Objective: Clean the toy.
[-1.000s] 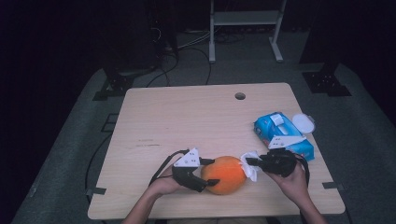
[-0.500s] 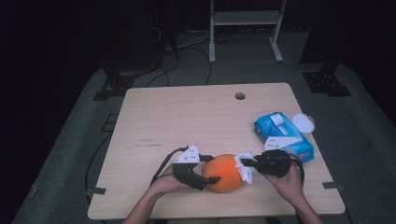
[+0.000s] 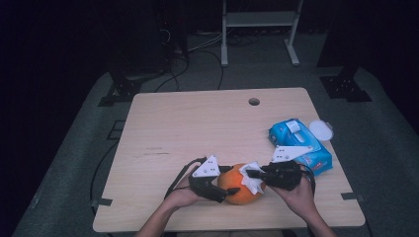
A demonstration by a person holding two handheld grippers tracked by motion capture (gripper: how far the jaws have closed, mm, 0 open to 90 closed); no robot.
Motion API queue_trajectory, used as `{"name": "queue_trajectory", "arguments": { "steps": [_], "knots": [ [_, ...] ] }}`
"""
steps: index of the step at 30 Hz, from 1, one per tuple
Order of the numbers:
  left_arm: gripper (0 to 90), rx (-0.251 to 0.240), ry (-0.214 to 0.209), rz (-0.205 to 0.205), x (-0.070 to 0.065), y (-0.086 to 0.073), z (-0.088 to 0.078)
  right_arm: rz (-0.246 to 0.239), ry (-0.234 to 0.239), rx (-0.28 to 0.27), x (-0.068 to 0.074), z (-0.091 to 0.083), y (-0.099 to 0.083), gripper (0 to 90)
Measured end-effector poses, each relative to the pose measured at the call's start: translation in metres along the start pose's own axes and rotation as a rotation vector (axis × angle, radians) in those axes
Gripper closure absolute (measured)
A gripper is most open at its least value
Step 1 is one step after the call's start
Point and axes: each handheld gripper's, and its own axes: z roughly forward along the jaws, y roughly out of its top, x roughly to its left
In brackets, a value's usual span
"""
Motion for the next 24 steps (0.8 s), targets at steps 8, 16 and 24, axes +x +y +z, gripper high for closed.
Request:
{"name": "queue_trajectory", "arguments": {
  "steps": [8,16,24],
  "knots": [
    [26.2,-0.015,-0.011,0.002,0.001,-0.001,0.002,0.078,-0.022,0.002,-0.020,-0.005,-0.011,85.3],
    [28.2,-0.010,0.025,0.034,-0.012,0.008,0.009,0.004,0.023,-0.015,0.006,0.002,0.005,85.4],
    [9.7,-0.046,-0.025,-0.051,0.008,-0.009,0.012,0.068,0.001,-0.018,-0.015,-0.007,-0.006,85.1]
  ]
}}
